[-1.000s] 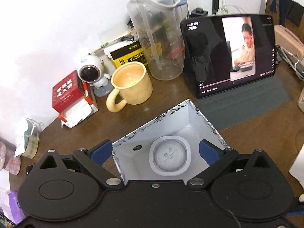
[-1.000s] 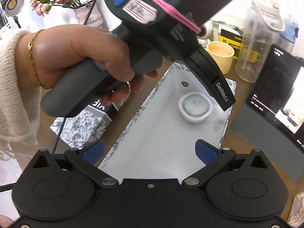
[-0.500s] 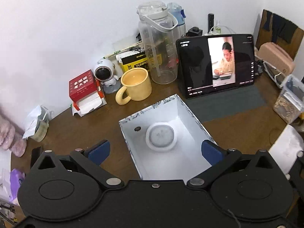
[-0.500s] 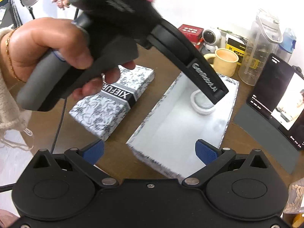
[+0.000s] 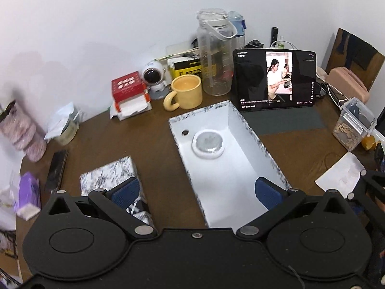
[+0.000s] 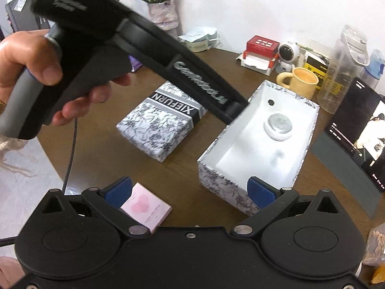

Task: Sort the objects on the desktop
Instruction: 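Withdraw the left gripper while moving the right gripper toward the pink palette box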

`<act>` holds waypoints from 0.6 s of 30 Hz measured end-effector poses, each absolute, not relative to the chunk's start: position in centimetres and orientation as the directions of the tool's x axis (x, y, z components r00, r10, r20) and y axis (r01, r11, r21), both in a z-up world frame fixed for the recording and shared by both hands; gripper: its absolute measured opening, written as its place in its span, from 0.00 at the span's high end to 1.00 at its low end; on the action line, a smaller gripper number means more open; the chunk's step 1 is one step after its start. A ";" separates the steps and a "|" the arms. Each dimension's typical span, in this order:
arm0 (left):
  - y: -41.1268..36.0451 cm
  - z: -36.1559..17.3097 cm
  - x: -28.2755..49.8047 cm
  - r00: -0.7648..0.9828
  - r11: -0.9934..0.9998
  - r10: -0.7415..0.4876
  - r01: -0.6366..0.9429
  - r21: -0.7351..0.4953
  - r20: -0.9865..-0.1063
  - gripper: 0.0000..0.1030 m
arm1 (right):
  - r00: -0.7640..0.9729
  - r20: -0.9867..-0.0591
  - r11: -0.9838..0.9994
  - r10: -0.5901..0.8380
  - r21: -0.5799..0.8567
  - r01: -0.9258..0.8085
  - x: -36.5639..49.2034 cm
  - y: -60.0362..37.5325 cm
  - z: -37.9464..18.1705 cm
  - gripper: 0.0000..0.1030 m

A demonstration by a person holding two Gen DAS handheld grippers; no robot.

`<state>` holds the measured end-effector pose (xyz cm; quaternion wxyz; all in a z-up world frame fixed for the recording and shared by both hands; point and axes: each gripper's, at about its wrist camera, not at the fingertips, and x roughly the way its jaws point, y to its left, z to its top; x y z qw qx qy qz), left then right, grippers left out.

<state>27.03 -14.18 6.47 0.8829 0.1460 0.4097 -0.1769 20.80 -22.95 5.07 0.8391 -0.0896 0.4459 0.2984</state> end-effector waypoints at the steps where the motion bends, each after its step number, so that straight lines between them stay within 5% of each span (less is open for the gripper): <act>1: -13.7 6.5 26.5 0.603 0.898 -0.193 0.426 0.107 -0.774 0.00 | 0.422 -0.802 0.802 0.423 0.115 -0.586 20.4 -22.8 5.1 0.00; 18: -6.7 5.2 21.3 0.624 0.960 -0.117 0.271 0.074 -0.773 0.00 | 0.346 -0.815 0.723 0.464 0.122 -0.680 17.1 -18.9 3.0 0.00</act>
